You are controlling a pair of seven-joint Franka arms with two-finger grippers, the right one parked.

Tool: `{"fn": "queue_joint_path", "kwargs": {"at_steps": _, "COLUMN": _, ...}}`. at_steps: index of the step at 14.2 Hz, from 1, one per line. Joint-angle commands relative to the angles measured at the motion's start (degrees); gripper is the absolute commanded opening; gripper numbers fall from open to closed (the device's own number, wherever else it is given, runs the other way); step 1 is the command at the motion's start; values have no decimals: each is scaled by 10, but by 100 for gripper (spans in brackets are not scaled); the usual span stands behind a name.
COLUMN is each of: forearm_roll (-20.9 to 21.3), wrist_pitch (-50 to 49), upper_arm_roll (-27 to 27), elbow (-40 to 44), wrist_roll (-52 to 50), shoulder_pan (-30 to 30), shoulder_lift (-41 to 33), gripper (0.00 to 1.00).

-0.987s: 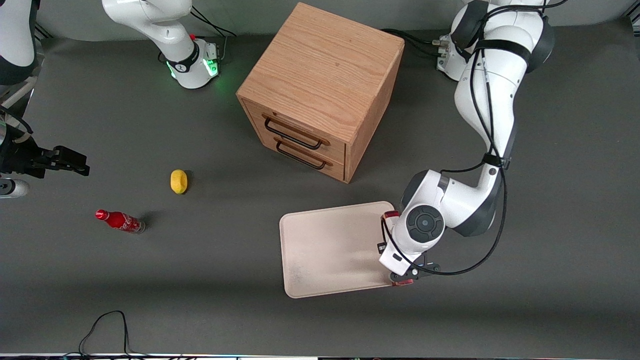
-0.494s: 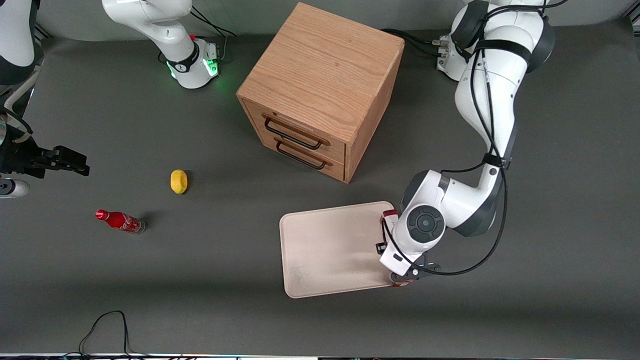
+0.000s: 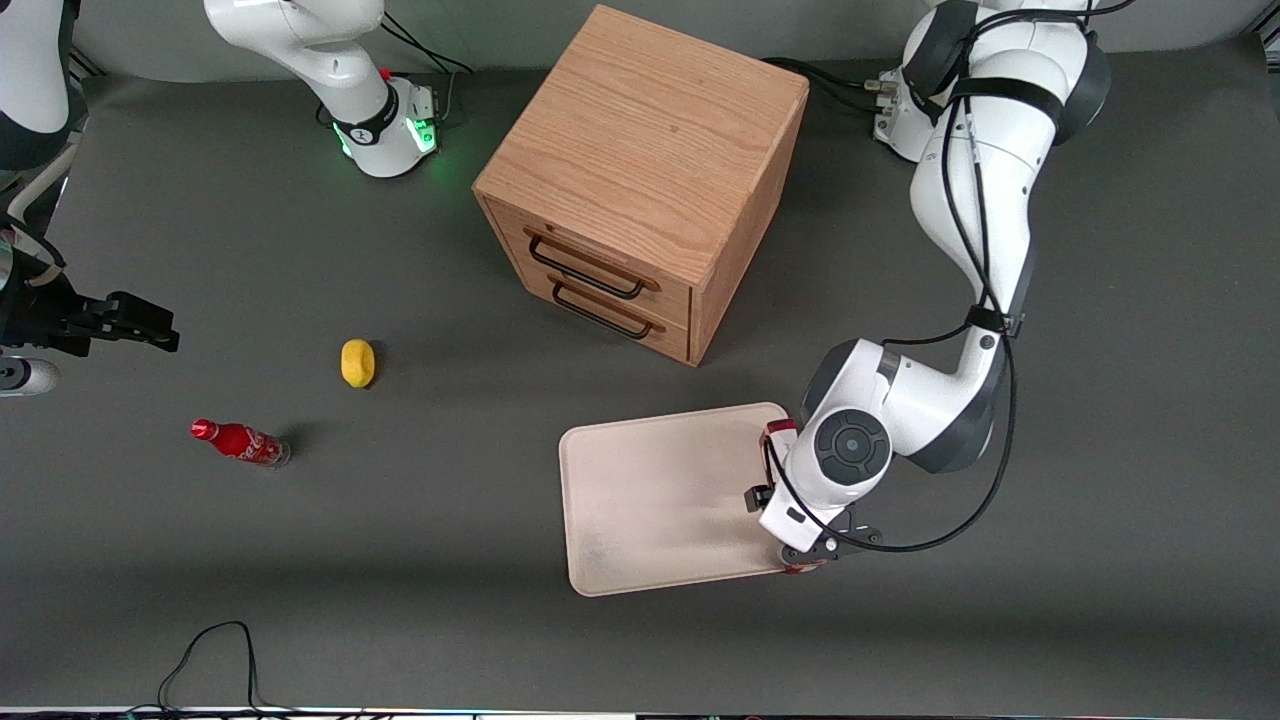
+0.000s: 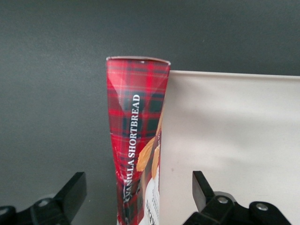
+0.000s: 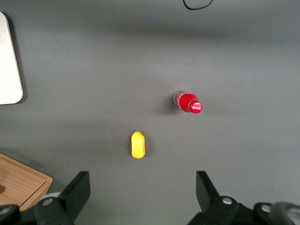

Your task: Place red cookie box on tray

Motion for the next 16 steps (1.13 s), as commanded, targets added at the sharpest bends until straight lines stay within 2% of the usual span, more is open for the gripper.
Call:
{"fn": "queue_joint_path", "kwargs": {"at_steps": 1, "forearm_roll": 9, "wrist_pitch": -37, "upper_arm_roll": -1, "elbow": -4, "wrist_roll": -3, "shoulder_pan": 3, "shoulder_lift": -34, "gripper": 100}}
{"fn": "queue_joint_path", "kwargs": {"at_steps": 4, "forearm_roll": 8, "wrist_pitch": -130, "upper_arm_roll": -6, "elbow": -6, "wrist_roll": 31, "shoulder_pan": 17, "shoulder_lift": -86, "gripper": 100}}
{"fn": "queue_joint_path", "kwargs": {"at_steps": 6, "forearm_roll": -24, "wrist_pitch": -186, "upper_arm_roll": -6, "elbow": -26, "wrist_roll": 60, "shoulder_pan": 23, "shoulder_lift": -146, "gripper": 99}}
{"fn": "queue_joint_path", "kwargs": {"at_steps": 8, "forearm_roll": -40, "wrist_pitch": -193, "upper_arm_roll": -7, "elbow": -101, "wrist_roll": 92, "shoulder_pan": 52, "shoulder_lift": -232, "gripper": 99}}
{"fn": "queue_joint_path", "kwargs": {"at_steps": 14, "forearm_roll": -42, "wrist_pitch": -188, "upper_arm_roll": 0, "elbow": -319, "wrist_roll": 210, "shoulder_pan": 128, "shoulder_lift": -468, "gripper": 100}}
{"fn": "queue_joint_path", "kwargs": {"at_steps": 16, "forearm_roll": -43, "wrist_pitch": -200, "upper_arm_roll": 46, "elbow": -339, "wrist_roll": 215, "shoulder_pan": 113, "shoulder_lift": -506, "gripper": 100}}
